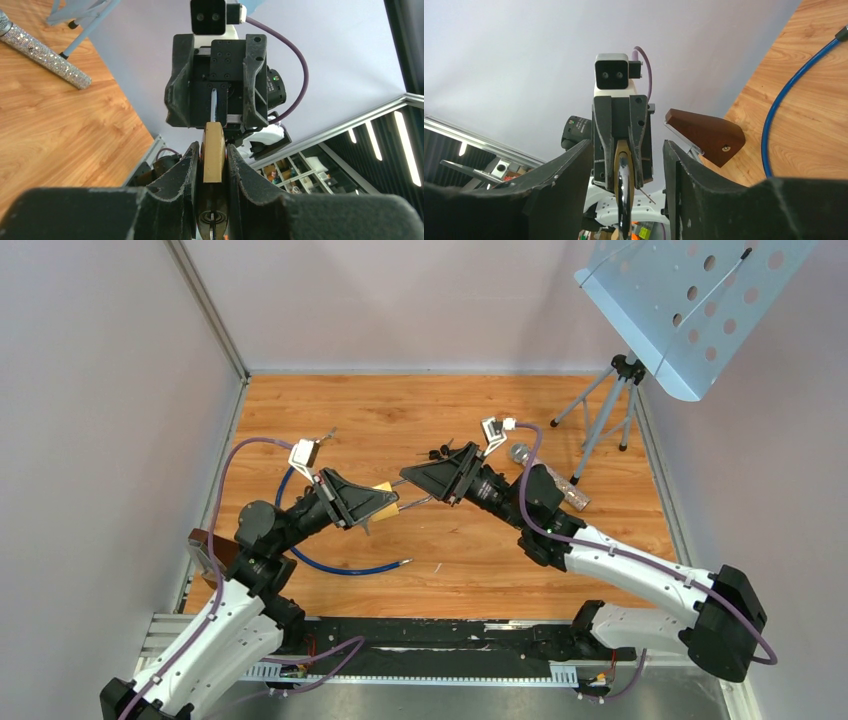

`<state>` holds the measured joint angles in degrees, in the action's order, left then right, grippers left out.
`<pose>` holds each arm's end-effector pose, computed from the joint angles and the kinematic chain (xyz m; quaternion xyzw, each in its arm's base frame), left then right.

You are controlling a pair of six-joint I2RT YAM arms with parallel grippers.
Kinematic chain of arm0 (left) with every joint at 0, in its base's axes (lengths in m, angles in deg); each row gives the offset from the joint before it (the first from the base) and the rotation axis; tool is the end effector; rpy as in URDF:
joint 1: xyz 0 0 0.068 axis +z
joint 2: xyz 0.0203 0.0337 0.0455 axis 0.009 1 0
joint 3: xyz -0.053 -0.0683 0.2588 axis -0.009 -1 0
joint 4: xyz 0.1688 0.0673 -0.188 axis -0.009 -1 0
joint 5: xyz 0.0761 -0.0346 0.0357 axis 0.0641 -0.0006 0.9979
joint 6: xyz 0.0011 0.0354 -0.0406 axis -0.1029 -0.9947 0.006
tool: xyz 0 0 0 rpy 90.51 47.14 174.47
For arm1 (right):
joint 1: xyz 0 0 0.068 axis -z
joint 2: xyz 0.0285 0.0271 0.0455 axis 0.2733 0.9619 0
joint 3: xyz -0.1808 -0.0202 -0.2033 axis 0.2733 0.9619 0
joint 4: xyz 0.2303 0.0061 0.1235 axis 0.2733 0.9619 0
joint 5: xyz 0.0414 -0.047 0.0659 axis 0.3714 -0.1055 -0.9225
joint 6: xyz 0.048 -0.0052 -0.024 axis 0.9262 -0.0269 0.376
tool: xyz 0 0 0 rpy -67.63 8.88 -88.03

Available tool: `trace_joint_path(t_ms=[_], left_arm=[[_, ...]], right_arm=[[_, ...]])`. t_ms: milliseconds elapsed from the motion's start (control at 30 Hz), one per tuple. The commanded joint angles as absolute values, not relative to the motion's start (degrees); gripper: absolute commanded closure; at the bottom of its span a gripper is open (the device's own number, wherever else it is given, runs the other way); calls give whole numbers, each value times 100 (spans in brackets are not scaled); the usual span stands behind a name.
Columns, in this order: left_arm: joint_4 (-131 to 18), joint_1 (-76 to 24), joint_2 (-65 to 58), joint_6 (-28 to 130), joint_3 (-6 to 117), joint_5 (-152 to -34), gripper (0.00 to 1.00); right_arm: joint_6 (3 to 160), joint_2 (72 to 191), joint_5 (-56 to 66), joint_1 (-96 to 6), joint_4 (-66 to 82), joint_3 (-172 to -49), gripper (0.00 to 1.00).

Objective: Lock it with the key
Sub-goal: Lock the lock.

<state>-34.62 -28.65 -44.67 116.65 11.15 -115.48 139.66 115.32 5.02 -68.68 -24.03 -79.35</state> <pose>0.1224 -0.0893 0.3258 -0.0371 0.6078 -0.7175 0.3383 0.1568 0.2150 0.3438 0.0115 0.6382 0.6803 0.3600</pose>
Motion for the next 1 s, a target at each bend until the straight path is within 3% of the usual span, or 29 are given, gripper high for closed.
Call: trace_joint_path(t_ms=[0, 133, 267, 333, 367, 433, 467, 500, 567, 767, 967], left_arm=[[-2538, -2844, -4502, 11902, 1185, -11287, 91], [-2401, -2840, -4402, 11934, 1179, -11270, 90], [-2359, -2840, -4338, 11947, 1142, -11357, 82], [-2399, -2840, -4351, 11932, 1134, -11427, 64], [-2430, -2840, -4378, 11880, 1134, -11500, 47], [-2625, -2840, -4461, 11712, 1163, -11636, 26], [-2864, -2835, -4493, 11622, 1183, -11692, 21], [-3035, -2839, -4567, 11372, 1244, -11797, 7], [-3578, -2840, -4646, 10972, 1344, -12010, 1], [-4517, -2840, -4607, 10031, 1442, -12575, 3], [-3662, -2835, -4386, 10031, 1410, -12986, 20]], right_arm=[[14024, 11581, 274, -6902, -2558, -7947, 46], [14023, 11560, 176, -6905, -2378, -7950, 50], [13927, 11533, 244, -6895, -2453, -7964, 79], [13794, 11506, 276, -6895, -2429, -8025, 93], [13744, 11483, 318, -6899, -2366, -8058, 98], [13634, 11371, 448, -6890, -2208, -8079, 100], [13552, 11281, 520, -6882, -2196, -8052, 100], [13488, 11179, 610, -6873, -2188, -8014, 100], [13336, 10953, 646, -6811, -2136, -7957, 100], [12535, 10342, 268, -6662, -1537, -8269, 100], [12162, 10101, -97, -6622, -1014, -8589, 100]])
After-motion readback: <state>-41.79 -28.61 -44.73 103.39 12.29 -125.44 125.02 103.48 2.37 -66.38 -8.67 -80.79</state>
